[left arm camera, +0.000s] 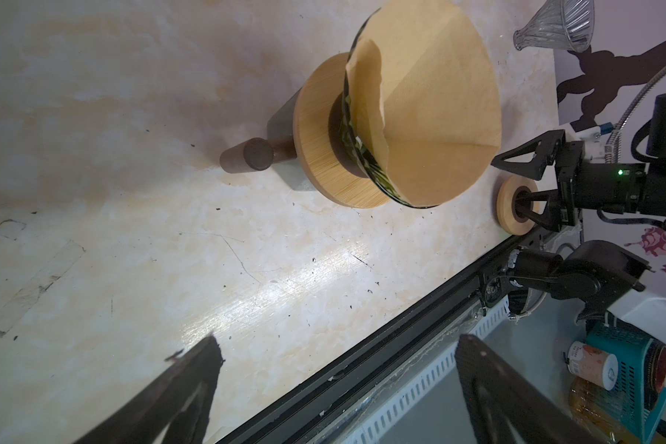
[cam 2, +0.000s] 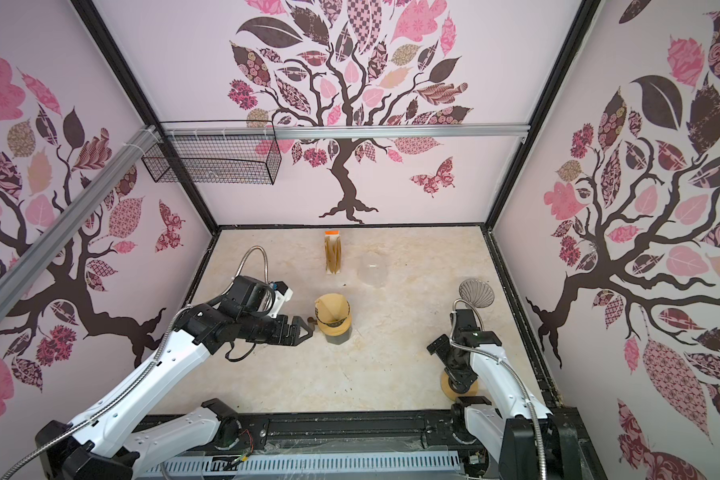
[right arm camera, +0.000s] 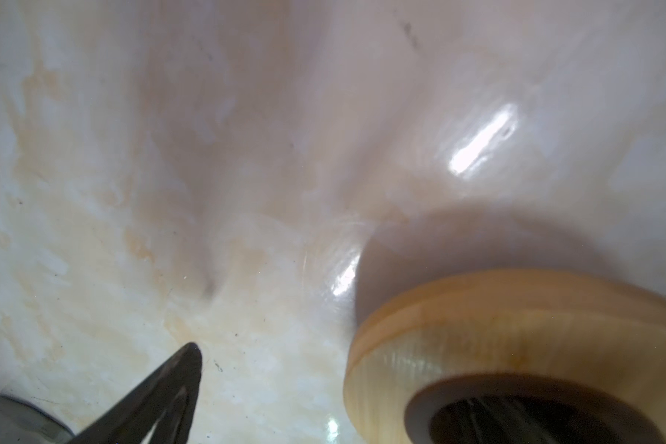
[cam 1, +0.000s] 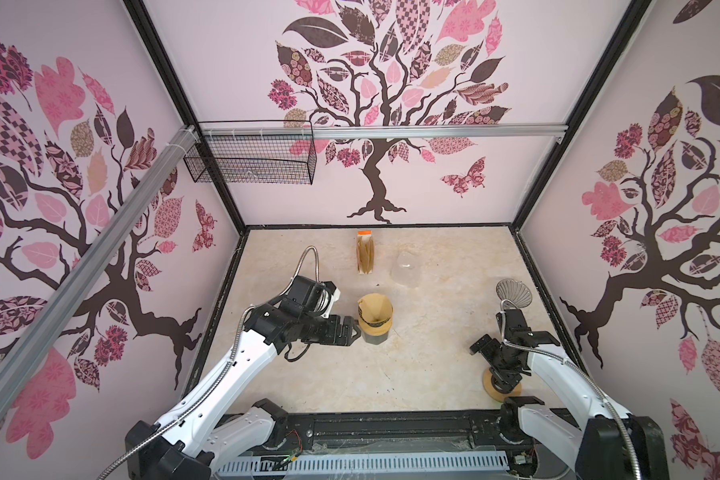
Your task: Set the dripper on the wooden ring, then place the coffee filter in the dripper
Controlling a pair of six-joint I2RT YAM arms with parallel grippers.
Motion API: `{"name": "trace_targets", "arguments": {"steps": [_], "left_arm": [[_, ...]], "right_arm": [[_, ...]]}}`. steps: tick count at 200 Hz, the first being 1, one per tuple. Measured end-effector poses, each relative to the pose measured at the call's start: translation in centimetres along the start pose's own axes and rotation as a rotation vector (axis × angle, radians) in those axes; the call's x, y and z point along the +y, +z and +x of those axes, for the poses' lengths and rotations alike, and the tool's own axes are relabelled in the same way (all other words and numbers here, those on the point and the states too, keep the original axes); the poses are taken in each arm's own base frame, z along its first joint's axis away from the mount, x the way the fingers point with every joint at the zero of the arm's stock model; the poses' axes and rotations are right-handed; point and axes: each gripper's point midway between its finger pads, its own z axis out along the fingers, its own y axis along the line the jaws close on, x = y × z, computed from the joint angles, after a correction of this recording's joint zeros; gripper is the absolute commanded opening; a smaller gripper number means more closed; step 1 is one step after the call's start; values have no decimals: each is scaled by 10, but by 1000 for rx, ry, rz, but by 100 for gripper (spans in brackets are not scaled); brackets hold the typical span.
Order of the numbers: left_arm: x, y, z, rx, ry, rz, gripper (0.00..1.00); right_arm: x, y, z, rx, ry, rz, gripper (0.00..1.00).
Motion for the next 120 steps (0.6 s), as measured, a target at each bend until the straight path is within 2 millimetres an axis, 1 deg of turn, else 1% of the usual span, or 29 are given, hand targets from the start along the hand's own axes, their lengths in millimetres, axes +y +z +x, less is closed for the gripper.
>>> {"name": "trace_targets", "arguments": {"steps": [40,80,87,120], "left_arm": [[0,0,0,0,-1,0,98],[1,2,0,-3,1,1,98],[0,2,-1,-5,1,2,98],[1,3,0,-5,2,2,98]], "right_arm": [[6,2,4,-11,-51,11,100],[30,6,11,6,-118,5,100],[39,7,11,9,-125,-12,100],[104,3,10,-3,-201,-158,100]]}}
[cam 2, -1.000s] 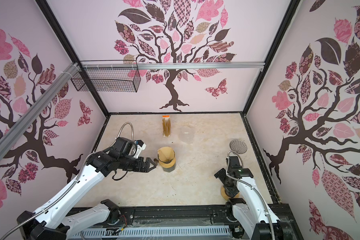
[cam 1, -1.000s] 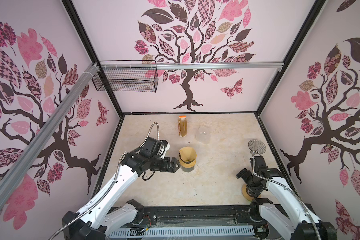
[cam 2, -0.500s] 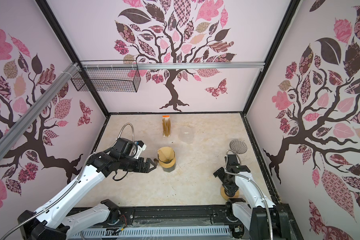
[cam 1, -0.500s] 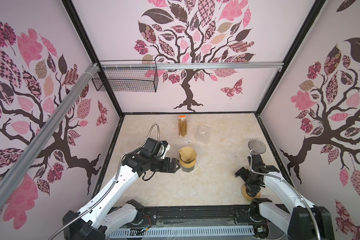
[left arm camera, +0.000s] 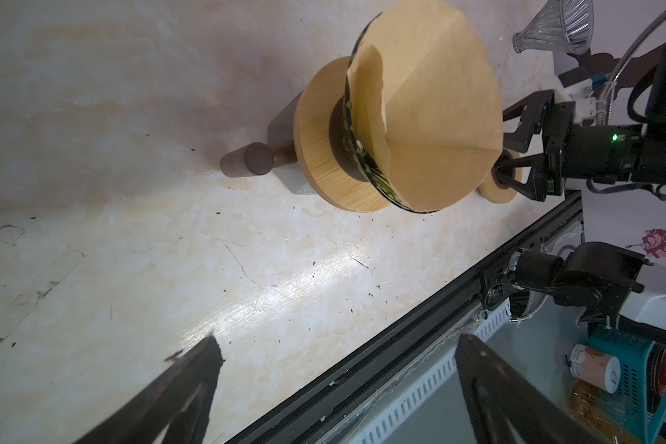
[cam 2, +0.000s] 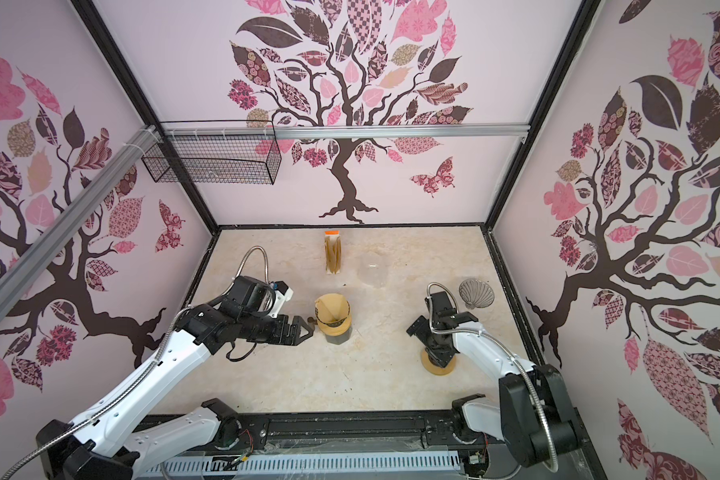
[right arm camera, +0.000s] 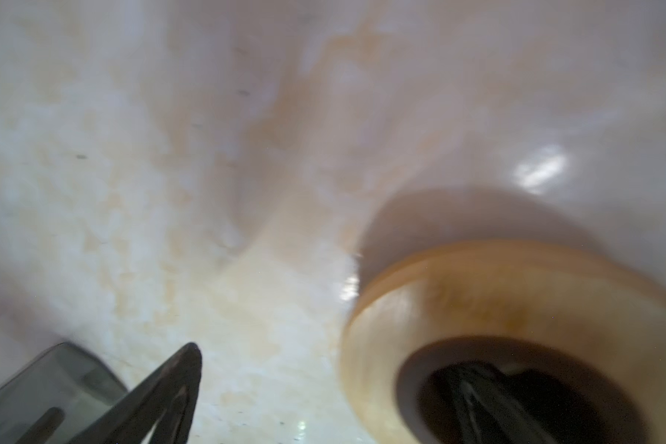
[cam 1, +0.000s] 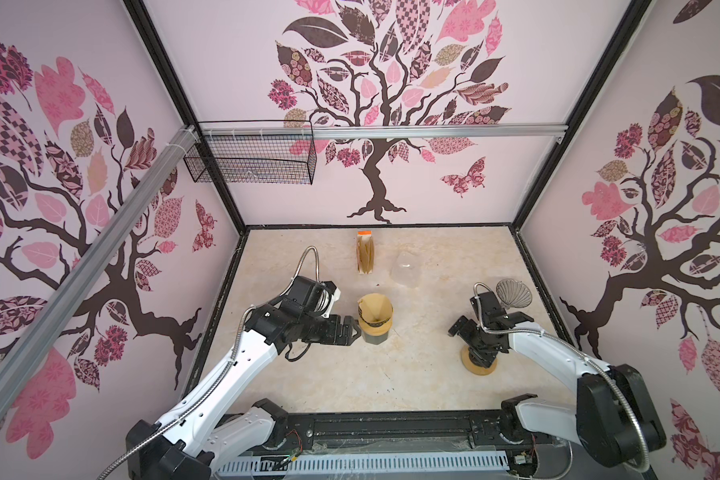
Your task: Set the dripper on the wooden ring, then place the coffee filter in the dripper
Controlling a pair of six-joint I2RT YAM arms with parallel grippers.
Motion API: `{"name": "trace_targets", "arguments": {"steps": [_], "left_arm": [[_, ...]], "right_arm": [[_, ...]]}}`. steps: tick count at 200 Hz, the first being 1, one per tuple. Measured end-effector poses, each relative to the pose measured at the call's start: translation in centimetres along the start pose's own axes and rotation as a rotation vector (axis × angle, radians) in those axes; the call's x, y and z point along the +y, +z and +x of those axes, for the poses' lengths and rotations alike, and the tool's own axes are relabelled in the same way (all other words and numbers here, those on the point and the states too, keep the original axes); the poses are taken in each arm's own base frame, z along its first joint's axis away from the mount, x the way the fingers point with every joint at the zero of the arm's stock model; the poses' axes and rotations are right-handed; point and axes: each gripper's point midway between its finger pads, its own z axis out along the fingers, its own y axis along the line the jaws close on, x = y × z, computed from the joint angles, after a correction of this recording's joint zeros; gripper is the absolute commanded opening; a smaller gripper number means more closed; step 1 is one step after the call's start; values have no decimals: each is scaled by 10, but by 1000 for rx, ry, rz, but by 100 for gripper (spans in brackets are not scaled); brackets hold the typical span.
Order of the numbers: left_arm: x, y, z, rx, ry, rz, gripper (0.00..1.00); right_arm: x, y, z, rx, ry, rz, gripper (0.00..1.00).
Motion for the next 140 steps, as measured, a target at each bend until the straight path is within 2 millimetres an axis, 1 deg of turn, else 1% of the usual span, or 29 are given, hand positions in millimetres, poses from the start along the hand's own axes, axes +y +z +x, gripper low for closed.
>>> {"name": "trace_targets", "arguments": {"steps": [9,22,36,49,75,101,122,140], "left_arm": [[1,1,1,3,-1,-1,98],[1,1,1,4,-2,-2,98],[1,1,1,3,-1,-1,98],[1,1,1,3,-1,-1,98],[1,0,1,0,0,0,98],[0,-1,1,-4,2,2,98],[-1,-2,1,-7,3,5,98],[-5,-5,1,-13,6,26,98]], "right_arm": [[17,0,-2,-6,-22,-39,100],[36,-1,-5,-16,-48,-84,100],[50,-3,-8,-26,-63,-115,100],[56,-3,-10,-33,-70,-121,100],[58,-7,-14,-45,-75,-112,100],[52,-13,-13,-52,-92,-88,100],[45,-27,-18,-59,-94,-102,100],[33,-45,-34,-103,-64,-162,100]]}}
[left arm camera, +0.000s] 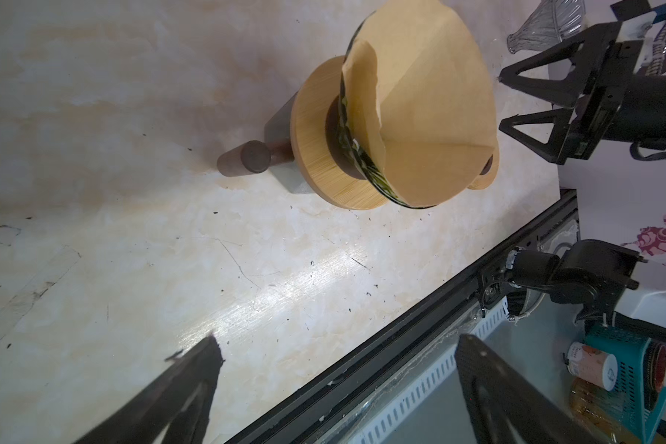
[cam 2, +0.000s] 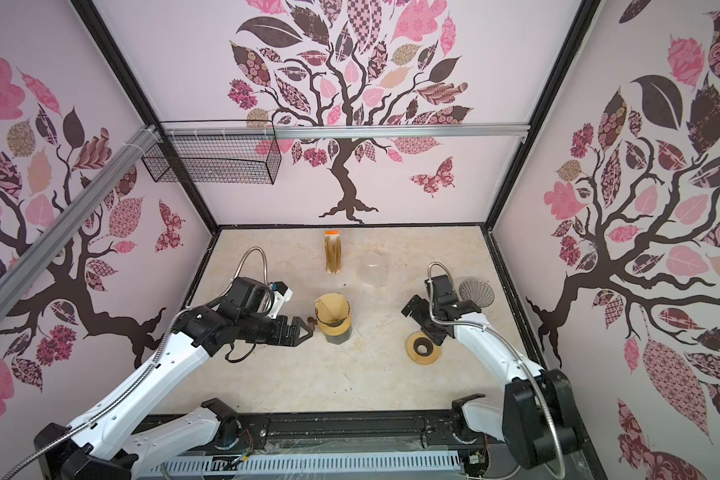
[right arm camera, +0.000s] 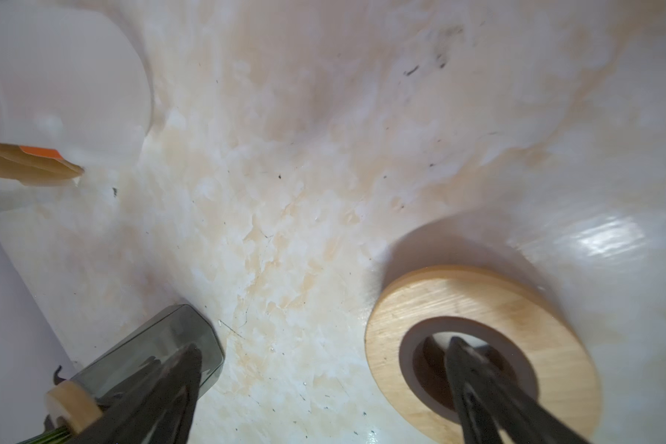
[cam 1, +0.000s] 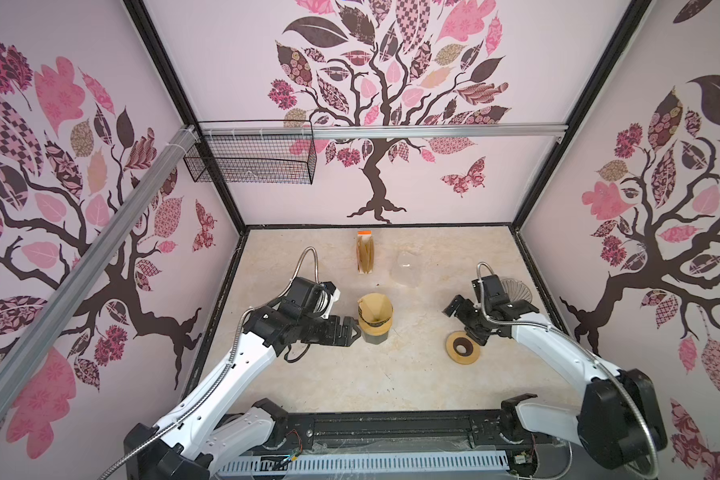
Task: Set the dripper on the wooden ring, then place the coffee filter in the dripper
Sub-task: 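Lift the wooden ring lid off the table with the right gripper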
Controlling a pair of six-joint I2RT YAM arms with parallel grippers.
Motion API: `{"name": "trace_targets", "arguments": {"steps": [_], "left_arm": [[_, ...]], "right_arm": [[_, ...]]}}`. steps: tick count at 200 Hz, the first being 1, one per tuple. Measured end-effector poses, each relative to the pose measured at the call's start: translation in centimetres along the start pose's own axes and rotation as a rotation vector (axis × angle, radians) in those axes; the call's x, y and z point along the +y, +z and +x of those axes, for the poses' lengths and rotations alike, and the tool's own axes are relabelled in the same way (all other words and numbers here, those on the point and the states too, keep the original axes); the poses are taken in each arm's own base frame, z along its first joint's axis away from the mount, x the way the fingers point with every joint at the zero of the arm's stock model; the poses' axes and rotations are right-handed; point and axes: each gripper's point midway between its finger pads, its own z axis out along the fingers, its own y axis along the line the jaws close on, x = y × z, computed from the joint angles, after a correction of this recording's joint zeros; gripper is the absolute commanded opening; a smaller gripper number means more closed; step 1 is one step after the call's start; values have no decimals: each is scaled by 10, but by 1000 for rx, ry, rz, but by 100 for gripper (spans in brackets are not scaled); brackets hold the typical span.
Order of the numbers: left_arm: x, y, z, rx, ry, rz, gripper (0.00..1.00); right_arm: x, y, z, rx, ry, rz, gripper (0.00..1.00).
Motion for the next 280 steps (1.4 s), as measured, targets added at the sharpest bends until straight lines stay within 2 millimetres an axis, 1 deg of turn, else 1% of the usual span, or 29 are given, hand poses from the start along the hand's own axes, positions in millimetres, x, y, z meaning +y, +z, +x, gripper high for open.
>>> {"name": "trace_targets", "arguments": {"steps": [18,40,61,75,106,129,139,169,184,188,201,224,246,269,280], "left_arm": [[-7,-8,1,-19,11,34,98],[-18,-22,2,-60,36,81,98],[-25,-30,3,-81,51,118,98],[-29,-33,3,-91,59,138,98],[-37,-44,-7,-179,77,172,98],[-34,-49,-11,-244,75,159,98],[-29,-48,-12,-265,70,138,98],[-9,-41,-14,-310,51,61,98],[-4,-39,-14,-327,49,43,98],[-3,-39,-14,-330,49,39,98],[-3,-38,-16,-334,50,40,98],[-5,-33,-20,-327,53,52,98],[-9,-29,-20,-316,62,63,98],[-13,-28,-18,-312,73,73,98],[-14,-27,-18,-308,76,77,98]], "right_arm": [[-18,-13,-7,-50,15,-28,100],[-34,-20,-2,-59,15,-64,100],[-51,-14,8,-39,36,-63,100],[-62,-9,18,-19,44,-59,100],[-75,-2,32,-10,52,-73,98],[-82,5,38,1,63,-89,96],[-83,8,41,8,62,-99,94],[-75,10,42,-1,52,-172,89],[-73,11,44,-5,52,-200,85],[-73,10,44,-6,52,-208,83],[-71,9,46,-9,56,-233,75],[-66,5,47,-17,61,-269,70],[-60,2,45,-22,58,-298,62],[-60,4,48,-13,71,-306,52],[-62,5,50,-6,76,-302,49]]}}
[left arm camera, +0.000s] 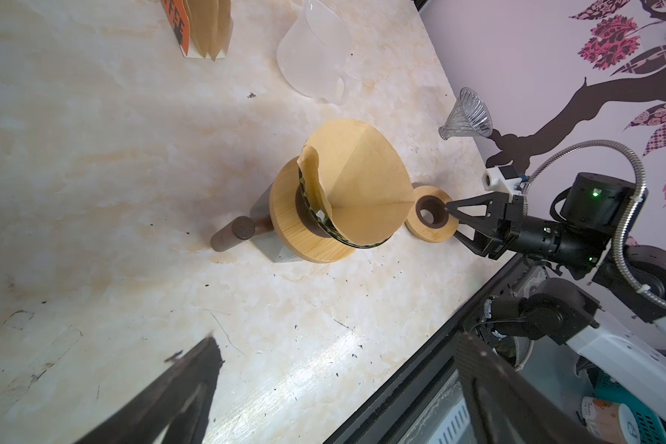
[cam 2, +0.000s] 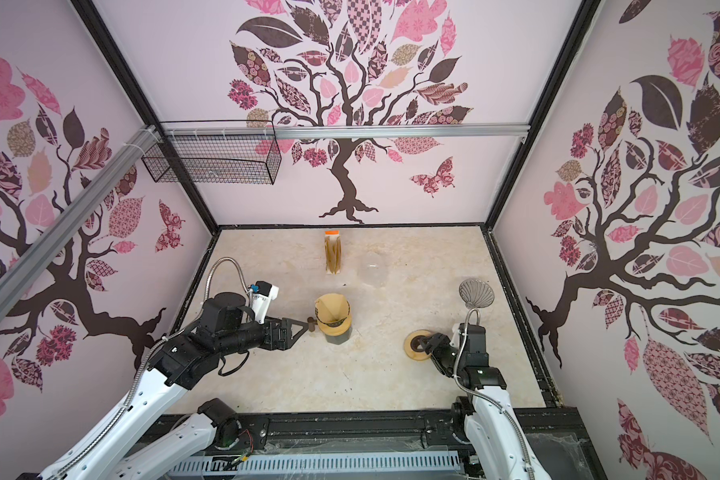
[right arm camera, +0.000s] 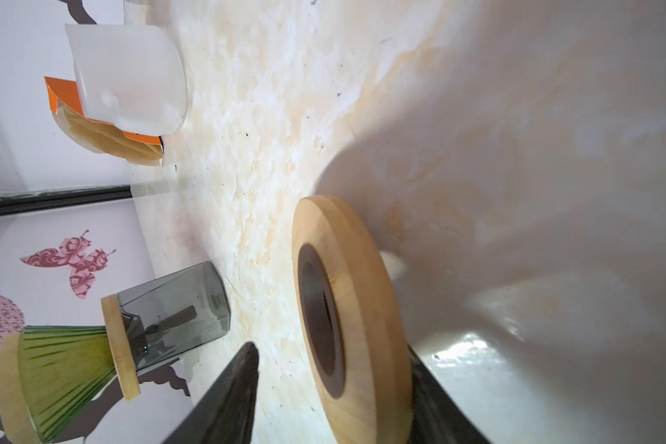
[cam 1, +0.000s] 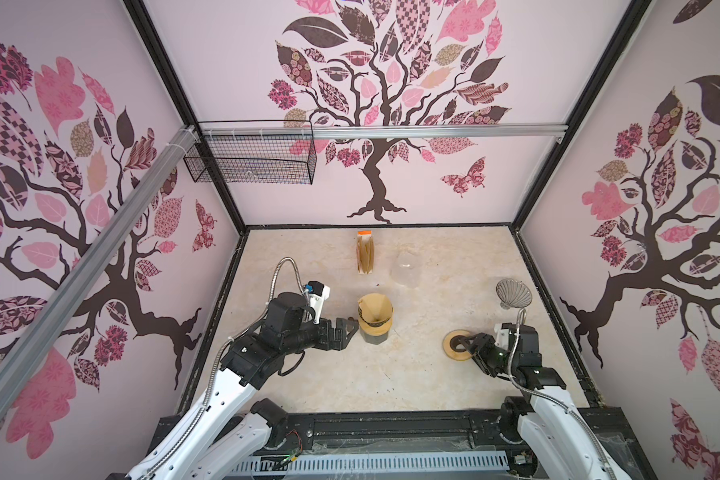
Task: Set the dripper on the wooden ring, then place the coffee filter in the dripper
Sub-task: 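Lift the wooden ring lid off the table with the right gripper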
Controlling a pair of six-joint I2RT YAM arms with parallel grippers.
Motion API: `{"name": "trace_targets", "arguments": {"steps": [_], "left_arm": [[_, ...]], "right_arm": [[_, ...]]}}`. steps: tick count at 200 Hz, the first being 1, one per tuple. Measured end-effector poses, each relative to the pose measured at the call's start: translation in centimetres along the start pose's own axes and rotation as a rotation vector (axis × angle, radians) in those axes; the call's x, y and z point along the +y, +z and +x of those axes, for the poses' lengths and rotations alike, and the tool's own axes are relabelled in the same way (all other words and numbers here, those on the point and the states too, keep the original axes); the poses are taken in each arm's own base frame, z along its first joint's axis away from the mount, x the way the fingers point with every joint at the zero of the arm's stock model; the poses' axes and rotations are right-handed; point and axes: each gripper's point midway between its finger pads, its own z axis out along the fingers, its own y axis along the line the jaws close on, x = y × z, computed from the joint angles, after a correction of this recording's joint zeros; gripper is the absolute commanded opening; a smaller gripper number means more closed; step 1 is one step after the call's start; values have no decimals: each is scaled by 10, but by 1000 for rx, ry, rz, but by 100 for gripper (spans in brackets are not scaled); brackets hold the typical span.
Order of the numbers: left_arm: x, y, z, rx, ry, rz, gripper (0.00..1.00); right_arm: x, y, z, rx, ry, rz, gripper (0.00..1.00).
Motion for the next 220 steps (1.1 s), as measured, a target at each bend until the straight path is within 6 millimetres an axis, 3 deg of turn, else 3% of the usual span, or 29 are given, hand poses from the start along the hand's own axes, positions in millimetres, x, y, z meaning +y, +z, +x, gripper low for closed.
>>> {"name": "trace_targets", "arguments": {"steps": [26,220], "left_arm": [[0,1,1,6,-1,2,98],[-1,5,4,27,-1,8,98]], "right_arm": [[-3,1,2,7,13,5,39],[8,0,0,0,38,-49,10]]}}
